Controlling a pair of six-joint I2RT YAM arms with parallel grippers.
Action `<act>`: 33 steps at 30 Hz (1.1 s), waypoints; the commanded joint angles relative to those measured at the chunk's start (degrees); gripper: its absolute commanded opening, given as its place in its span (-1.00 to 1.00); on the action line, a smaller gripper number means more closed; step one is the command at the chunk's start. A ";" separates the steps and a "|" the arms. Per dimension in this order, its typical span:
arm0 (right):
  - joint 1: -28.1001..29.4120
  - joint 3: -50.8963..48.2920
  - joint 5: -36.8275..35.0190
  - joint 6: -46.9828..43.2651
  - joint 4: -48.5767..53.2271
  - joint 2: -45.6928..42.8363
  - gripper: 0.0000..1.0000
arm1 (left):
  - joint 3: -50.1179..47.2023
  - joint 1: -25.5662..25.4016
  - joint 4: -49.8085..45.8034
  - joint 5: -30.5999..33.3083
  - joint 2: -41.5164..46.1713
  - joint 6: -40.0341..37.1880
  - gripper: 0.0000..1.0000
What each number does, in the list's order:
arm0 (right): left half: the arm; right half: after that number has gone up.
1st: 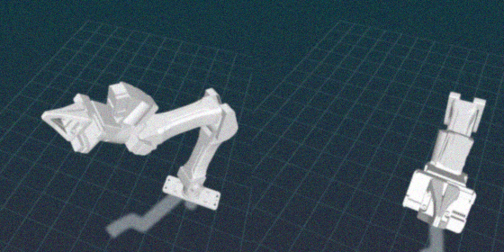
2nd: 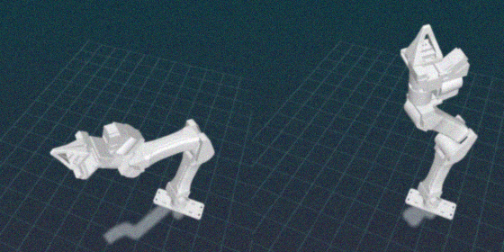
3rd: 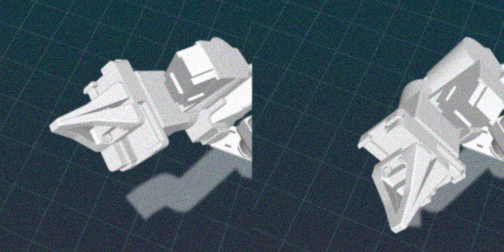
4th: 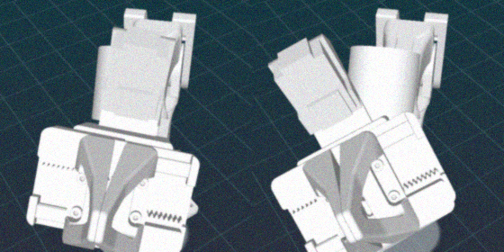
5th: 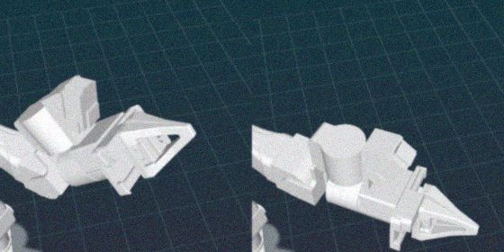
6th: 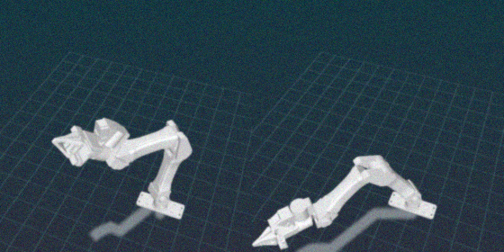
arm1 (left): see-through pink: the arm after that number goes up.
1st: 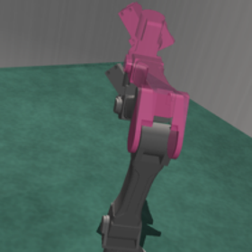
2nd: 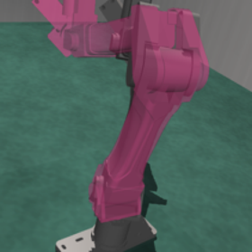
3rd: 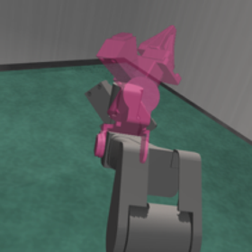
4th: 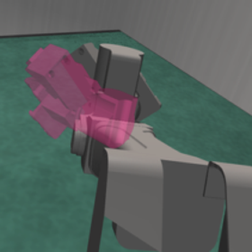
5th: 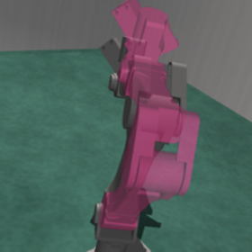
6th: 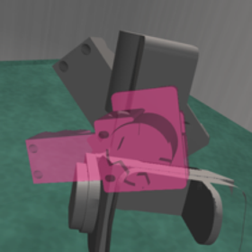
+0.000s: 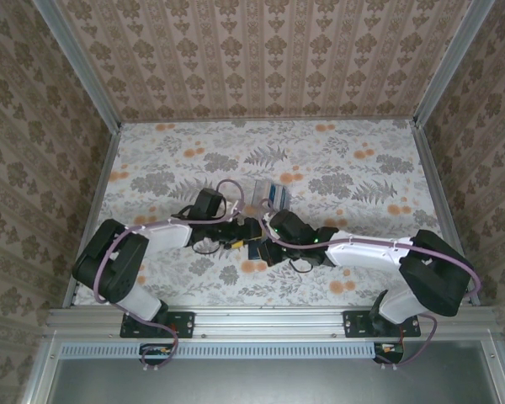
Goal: Put the credit cards into the card holder
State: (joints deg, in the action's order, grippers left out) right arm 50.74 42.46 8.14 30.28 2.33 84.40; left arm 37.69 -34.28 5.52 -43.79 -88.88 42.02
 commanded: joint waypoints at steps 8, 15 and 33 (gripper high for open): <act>-1.82 2.11 2.53 -3.76 -1.71 2.57 -0.76 | 1.99 0.01 -5.03 2.78 -0.63 -2.43 0.84; -1.59 4.57 4.43 -6.28 -0.21 3.19 -0.67 | 4.63 -0.15 -7.87 4.46 -2.23 -2.71 0.85; -3.28 2.68 3.43 -5.21 -0.60 -0.19 -0.40 | 3.77 2.36 -9.72 8.51 -3.59 -1.70 0.15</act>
State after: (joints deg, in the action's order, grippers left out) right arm 49.04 47.00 12.43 23.88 2.87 88.05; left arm 42.15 -33.56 -1.32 -38.09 -92.73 40.69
